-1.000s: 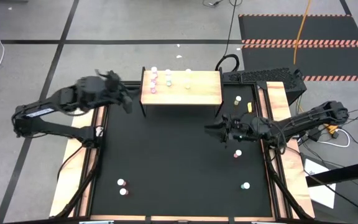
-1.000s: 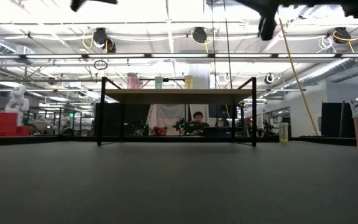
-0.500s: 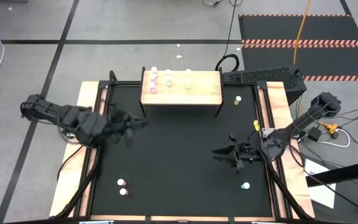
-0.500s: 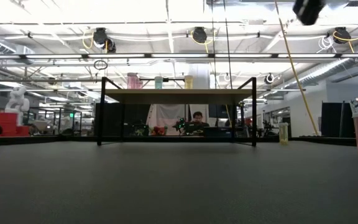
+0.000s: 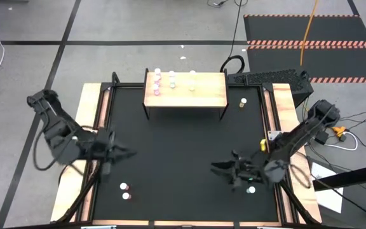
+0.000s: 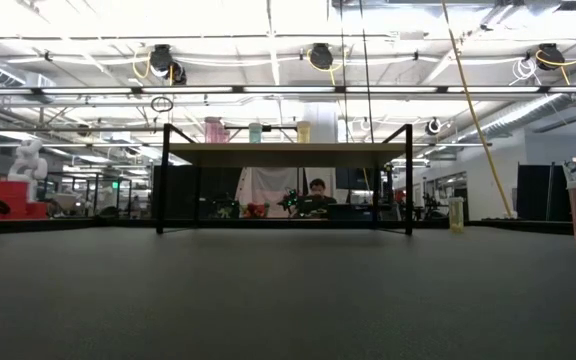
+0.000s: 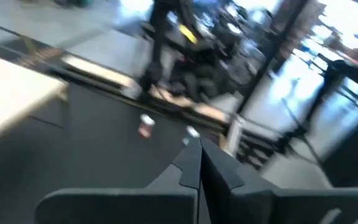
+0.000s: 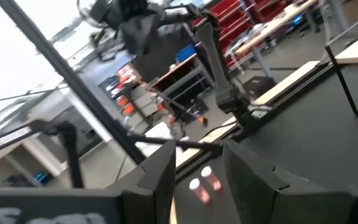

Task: Pick and place medicine bottles onto shelf by color
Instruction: Put the blue pill bottle on the shelf aligned with the other blue pill bottles

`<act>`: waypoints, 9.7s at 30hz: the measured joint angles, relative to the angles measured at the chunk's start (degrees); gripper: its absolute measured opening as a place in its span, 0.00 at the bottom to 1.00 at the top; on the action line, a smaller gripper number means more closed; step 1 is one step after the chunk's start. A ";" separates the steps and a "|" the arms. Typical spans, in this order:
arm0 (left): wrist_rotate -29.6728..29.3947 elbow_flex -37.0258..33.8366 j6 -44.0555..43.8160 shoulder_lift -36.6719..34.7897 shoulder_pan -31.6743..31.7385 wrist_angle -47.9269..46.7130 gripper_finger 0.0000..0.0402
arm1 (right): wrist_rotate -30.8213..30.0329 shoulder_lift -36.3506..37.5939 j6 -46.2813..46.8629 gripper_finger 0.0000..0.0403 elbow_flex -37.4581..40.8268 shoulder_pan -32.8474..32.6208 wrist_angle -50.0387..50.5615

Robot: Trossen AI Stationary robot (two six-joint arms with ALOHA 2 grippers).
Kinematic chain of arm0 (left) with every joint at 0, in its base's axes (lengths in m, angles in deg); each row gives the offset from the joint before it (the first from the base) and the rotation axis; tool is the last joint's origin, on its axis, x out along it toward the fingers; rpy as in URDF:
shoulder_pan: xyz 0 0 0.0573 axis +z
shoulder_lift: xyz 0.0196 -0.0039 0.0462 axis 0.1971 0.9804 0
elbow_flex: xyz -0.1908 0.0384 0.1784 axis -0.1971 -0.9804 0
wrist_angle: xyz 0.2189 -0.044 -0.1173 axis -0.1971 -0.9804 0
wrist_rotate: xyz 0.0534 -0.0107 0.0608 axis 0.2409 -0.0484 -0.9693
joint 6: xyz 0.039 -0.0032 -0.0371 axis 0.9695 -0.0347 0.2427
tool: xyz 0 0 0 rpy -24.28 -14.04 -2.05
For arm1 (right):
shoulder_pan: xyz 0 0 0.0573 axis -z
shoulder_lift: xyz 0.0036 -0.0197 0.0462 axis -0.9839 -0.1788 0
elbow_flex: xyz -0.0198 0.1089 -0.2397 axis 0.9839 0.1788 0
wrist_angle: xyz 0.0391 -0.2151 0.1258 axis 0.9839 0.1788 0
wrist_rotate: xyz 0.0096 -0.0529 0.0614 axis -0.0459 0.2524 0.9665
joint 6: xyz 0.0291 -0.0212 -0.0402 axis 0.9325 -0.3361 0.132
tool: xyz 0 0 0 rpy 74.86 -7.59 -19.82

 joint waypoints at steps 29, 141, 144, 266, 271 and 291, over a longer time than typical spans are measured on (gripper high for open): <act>20.99 -18.91 -24.55 17.86 -22.21 -7.32 0.60 | 1.84 -15.34 3.02 0.32 -17.35 6.41 -0.49; 39.47 31.21 28.59 82.23 30.61 69.40 0.60 | 41.00 23.87 5.70 0.32 -17.28 14.83 65.45; 37.66 31.21 32.78 83.35 30.88 70.49 0.60 | 39.04 26.69 3.63 0.32 -17.29 14.65 70.87; 36.03 -17.77 15.83 32.65 25.85 58.53 0.60 | 34.81 1.83 39.33 0.46 -7.79 -21.53 90.91; 35.80 -17.73 12.04 32.63 25.82 58.44 0.60 | 35.50 1.83 37.20 0.61 -3.23 -21.22 81.98; 34.31 -17.70 8.87 32.63 25.85 58.62 0.60 | 37.77 1.85 31.18 0.50 -0.13 -18.99 80.67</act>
